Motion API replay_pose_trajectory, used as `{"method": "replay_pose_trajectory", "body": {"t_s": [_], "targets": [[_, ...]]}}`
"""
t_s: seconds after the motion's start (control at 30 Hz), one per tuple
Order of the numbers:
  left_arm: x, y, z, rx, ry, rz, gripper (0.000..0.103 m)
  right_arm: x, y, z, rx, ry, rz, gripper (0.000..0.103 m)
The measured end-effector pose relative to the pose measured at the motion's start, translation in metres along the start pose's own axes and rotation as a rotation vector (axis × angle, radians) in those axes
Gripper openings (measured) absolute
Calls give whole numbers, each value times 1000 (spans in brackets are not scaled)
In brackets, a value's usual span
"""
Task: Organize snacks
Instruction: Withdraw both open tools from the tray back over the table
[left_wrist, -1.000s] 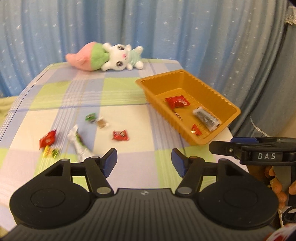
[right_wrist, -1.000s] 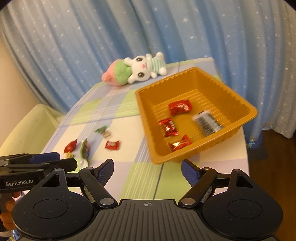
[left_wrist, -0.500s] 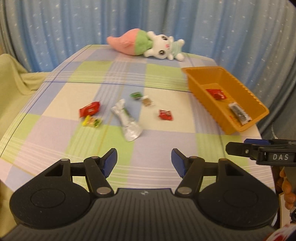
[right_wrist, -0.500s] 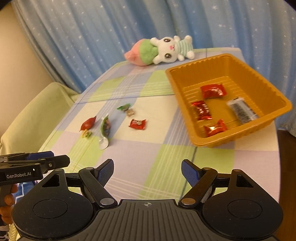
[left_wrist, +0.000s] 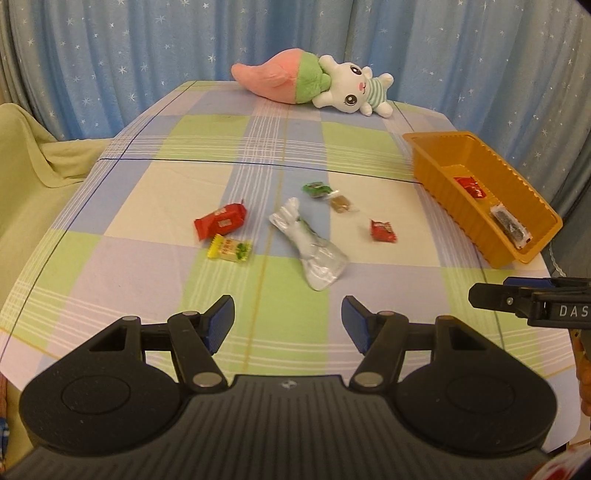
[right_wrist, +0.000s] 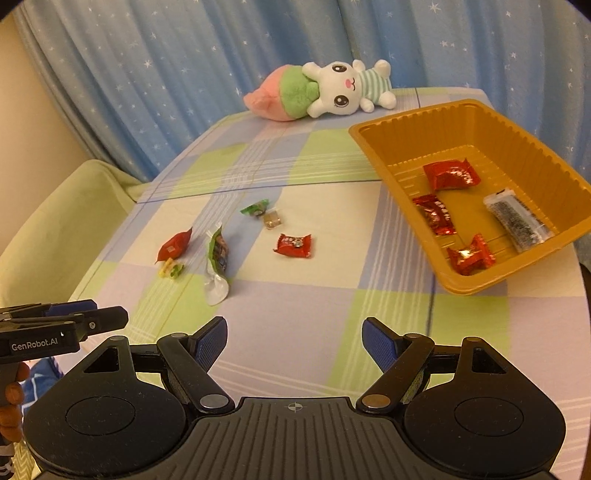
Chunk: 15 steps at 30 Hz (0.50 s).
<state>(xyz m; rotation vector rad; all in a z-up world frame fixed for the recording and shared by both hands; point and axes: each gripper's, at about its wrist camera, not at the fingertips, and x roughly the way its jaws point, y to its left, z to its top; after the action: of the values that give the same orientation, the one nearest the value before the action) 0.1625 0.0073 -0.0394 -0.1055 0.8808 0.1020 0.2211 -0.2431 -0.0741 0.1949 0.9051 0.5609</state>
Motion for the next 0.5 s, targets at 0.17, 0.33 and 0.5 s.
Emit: {"method": "replay_pose_trajectory", "body": {"t_s": [0.17,0.33,0.5], "targets": [[12,23,5,12,10,-10,62,18,16,3,9,10,-21,80],[29,39,8,42,18,-21,61,37,27,5,26,18,-51,80],[52,51,12,106,34,-23,51,49,30,5,65,21,-85,80]]}}
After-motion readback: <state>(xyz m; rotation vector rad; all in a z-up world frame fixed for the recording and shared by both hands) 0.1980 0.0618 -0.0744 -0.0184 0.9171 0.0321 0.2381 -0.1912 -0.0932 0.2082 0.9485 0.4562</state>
